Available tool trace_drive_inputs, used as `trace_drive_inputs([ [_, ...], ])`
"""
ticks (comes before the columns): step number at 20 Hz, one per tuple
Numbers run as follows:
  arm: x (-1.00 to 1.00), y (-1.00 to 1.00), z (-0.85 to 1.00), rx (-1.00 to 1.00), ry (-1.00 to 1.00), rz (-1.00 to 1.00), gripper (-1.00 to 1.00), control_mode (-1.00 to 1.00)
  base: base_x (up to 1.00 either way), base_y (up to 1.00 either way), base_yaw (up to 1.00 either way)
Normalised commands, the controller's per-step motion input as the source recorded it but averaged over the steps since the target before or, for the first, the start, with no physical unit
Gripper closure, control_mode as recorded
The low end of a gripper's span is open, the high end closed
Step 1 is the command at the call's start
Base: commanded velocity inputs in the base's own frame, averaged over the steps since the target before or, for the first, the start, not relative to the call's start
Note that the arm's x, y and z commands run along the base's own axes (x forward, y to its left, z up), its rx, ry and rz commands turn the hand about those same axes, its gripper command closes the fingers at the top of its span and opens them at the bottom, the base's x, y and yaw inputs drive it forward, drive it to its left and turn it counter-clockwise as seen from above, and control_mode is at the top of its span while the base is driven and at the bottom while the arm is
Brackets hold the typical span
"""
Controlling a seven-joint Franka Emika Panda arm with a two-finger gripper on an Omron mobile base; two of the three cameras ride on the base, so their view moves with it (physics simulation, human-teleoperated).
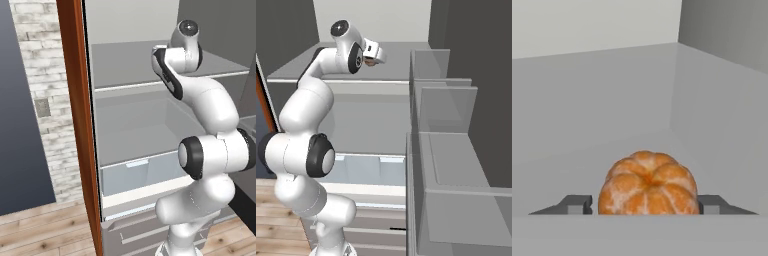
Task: Pick the tangerine and orange from the fridge and place them inside the tupperware on the counter.
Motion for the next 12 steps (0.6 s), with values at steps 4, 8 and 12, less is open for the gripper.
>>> trace_drive_inputs([
  [4,-0.01,0.01,-0.06,0.0,0.0,0.0,1.0,-1.0,0.0,0.0,0.0],
  [8,-0.34,0.0,0.0,0.0,-0.14,-0.01,1.0,-1.0,0.0,0.0,0.0],
  [12,-0.98,0.0,0.13,0.0,-0.58,-0.14,1.0,-1.0,0.0,0.0,0.0],
])
